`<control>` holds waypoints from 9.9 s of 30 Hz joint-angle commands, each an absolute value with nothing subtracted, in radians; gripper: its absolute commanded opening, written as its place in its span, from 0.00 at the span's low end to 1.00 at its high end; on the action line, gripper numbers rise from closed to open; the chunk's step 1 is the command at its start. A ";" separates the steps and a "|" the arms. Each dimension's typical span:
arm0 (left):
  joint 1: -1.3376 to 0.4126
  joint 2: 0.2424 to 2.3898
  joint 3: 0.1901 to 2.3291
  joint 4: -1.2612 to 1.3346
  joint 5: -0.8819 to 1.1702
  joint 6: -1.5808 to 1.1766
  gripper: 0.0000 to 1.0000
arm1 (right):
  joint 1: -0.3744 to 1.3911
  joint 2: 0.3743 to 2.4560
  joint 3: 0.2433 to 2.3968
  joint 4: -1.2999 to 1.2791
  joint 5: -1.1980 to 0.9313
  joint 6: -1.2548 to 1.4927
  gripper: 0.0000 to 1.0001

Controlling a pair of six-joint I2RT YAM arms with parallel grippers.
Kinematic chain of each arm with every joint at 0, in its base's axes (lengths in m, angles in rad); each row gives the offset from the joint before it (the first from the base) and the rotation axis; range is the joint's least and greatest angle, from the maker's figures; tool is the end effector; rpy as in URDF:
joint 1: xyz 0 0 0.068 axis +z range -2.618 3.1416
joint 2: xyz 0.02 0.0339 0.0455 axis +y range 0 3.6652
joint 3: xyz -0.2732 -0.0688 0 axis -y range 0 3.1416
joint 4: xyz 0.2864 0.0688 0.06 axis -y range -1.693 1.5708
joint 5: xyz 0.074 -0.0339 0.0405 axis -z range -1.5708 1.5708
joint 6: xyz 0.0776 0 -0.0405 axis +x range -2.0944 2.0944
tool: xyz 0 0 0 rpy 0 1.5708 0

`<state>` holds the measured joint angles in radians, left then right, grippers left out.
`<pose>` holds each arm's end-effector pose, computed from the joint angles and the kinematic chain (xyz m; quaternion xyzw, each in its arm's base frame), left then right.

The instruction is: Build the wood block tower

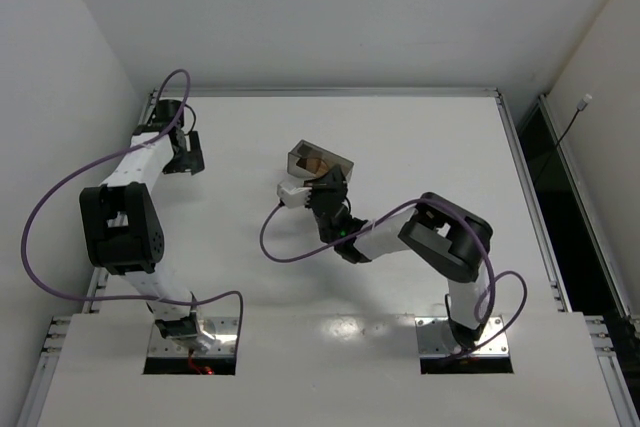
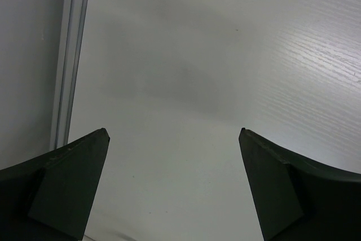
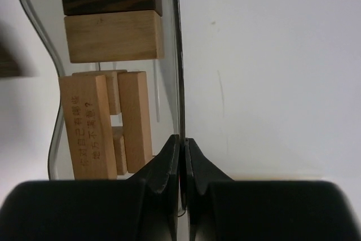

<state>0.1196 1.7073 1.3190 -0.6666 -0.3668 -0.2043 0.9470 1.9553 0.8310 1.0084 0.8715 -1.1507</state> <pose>0.4109 0.0774 0.2039 -0.1992 0.9308 0.1656 0.2581 0.2955 0.3090 0.1200 -0.4470 0.5809 -0.3749 0.5676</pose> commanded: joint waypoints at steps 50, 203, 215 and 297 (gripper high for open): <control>0.081 1.715 1.350 -0.667 -0.275 -0.219 1.00 | 1.040 2.062 0.630 1.813 0.930 -1.785 0.00; -0.121 1.502 1.218 -0.689 -0.253 -0.002 1.00 | 0.581 1.824 1.406 -0.589 -0.356 -0.310 0.57; -0.103 1.491 1.175 -0.670 -0.275 -0.002 1.00 | 0.666 1.979 1.525 -0.603 -0.357 -0.238 0.43; -0.055 1.623 1.204 -0.615 -0.227 -0.029 1.00 | 0.709 1.895 1.289 -0.609 -0.342 -0.552 0.00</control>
